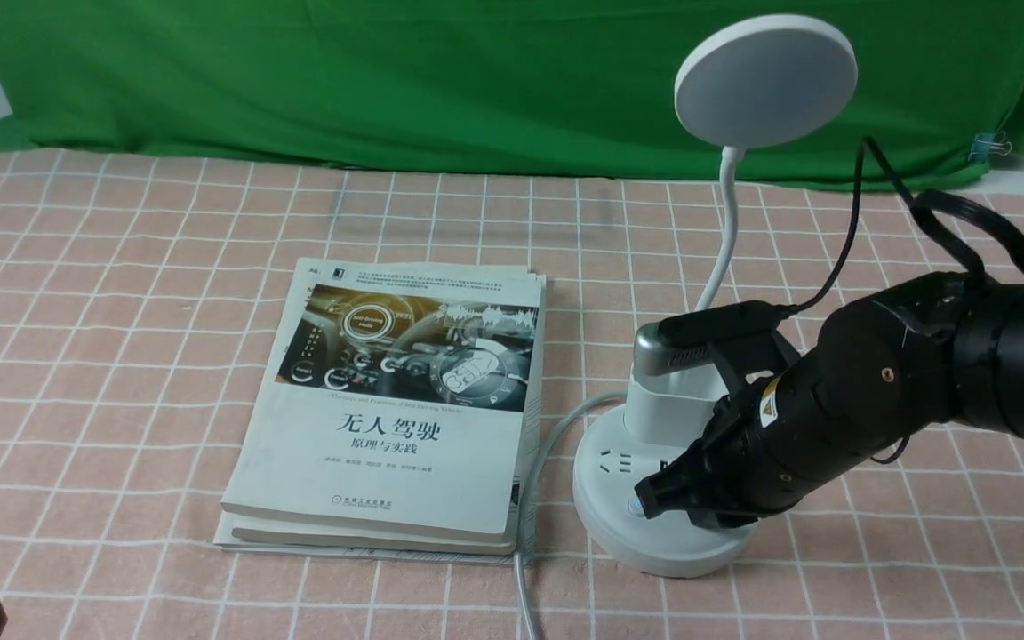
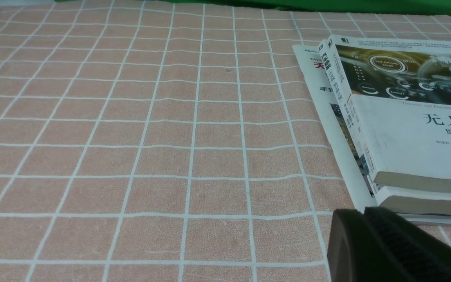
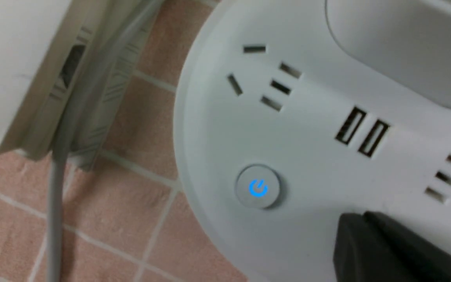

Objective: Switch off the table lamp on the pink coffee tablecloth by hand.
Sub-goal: 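Press the power button on the lamp base to turn the lamp off with the right gripper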

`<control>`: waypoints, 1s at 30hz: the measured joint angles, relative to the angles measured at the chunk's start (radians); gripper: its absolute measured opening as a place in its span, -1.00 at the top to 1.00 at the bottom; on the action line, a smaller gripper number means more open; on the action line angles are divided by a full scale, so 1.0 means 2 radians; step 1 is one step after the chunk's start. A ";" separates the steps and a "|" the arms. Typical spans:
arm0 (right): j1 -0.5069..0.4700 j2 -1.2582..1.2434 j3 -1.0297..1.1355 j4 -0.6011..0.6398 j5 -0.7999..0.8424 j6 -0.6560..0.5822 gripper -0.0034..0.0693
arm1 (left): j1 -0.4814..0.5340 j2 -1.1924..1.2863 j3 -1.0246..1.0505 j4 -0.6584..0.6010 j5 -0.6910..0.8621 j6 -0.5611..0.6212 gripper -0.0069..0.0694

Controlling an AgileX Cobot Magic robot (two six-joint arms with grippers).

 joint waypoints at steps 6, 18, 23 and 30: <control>0.000 -0.031 0.003 0.000 0.002 -0.003 0.79 | 0.000 0.000 0.000 0.000 0.000 0.000 0.80; 0.000 -0.033 0.003 0.000 0.001 -0.006 0.79 | 0.000 0.000 0.000 0.000 0.000 0.000 0.80; 0.000 0.003 0.001 0.000 -0.004 -0.007 0.79 | 0.000 0.000 0.000 0.000 0.000 0.000 0.80; 0.000 -0.006 0.002 0.000 0.001 -0.008 0.79 | 0.000 0.000 0.000 0.000 0.000 0.000 0.80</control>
